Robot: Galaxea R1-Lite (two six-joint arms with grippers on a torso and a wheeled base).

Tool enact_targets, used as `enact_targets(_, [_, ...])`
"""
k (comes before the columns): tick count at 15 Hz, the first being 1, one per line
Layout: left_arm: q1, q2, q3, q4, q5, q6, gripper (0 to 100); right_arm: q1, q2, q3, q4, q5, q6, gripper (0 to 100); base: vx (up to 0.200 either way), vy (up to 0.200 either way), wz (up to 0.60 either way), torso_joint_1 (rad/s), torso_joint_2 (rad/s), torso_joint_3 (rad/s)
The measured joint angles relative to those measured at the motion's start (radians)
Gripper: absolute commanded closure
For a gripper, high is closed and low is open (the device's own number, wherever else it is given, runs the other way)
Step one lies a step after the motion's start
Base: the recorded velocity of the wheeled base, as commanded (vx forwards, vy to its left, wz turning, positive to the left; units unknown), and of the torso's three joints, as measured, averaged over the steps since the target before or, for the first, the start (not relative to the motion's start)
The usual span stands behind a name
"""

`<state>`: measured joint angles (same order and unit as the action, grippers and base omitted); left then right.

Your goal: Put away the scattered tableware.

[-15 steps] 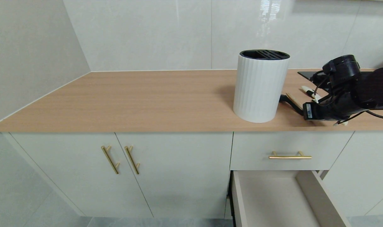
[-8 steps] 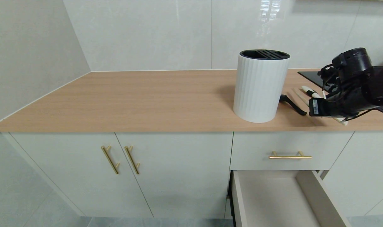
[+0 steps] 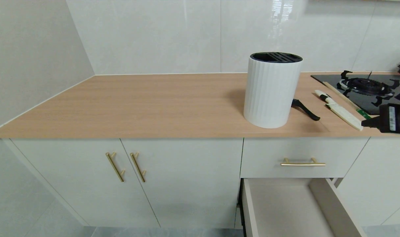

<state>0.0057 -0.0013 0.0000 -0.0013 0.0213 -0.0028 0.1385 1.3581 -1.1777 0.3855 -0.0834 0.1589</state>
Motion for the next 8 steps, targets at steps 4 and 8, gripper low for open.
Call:
enact_targets(4, [0.0, 0.0, 0.0, 0.0, 0.0, 0.0, 0, 0.01, -0.244, 0.236, -0.004, 0.042, -0.017, 100, 0.0, 0.0, 0.0, 0.0, 0.0, 0.0])
enact_targets(8, [0.0, 0.0, 0.0, 0.0, 0.0, 0.0, 0, 0.016, -0.354, 0.374, -0.029, 0.046, -0.109, 100, 0.0, 0.0, 0.0, -0.024, 0.06, 0.038])
